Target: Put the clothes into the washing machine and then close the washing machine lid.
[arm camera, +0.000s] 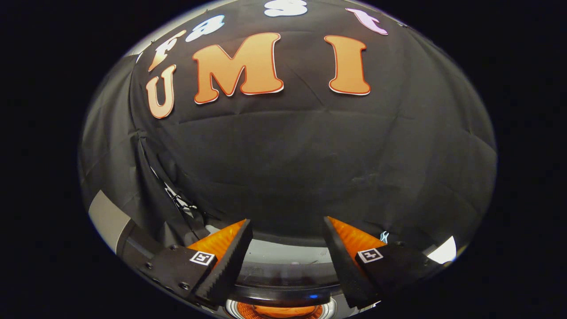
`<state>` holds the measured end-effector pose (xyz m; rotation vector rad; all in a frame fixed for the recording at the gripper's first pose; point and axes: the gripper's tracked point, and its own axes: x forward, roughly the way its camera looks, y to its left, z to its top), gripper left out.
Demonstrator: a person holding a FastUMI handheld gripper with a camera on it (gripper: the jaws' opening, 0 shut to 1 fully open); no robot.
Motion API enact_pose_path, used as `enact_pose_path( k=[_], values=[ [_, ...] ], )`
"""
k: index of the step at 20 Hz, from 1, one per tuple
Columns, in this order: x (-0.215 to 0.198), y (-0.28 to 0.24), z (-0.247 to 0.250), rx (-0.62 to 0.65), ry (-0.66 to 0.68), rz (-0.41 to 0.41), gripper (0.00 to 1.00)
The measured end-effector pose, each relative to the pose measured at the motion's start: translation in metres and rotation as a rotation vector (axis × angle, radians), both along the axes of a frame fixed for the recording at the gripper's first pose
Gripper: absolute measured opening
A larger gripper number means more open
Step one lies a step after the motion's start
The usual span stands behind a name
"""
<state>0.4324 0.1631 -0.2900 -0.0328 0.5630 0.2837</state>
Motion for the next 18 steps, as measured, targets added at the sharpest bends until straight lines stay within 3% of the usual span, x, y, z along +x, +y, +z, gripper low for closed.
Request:
enact_pose_path(
  k=[13, 18],
  values=[
    [-0.076, -0.015, -0.007, -0.014, 0.016, -0.017, 1.0],
    [-0.129, -0.027, -0.034, -0.022, 0.069, -0.026, 1.0]
  ],
)
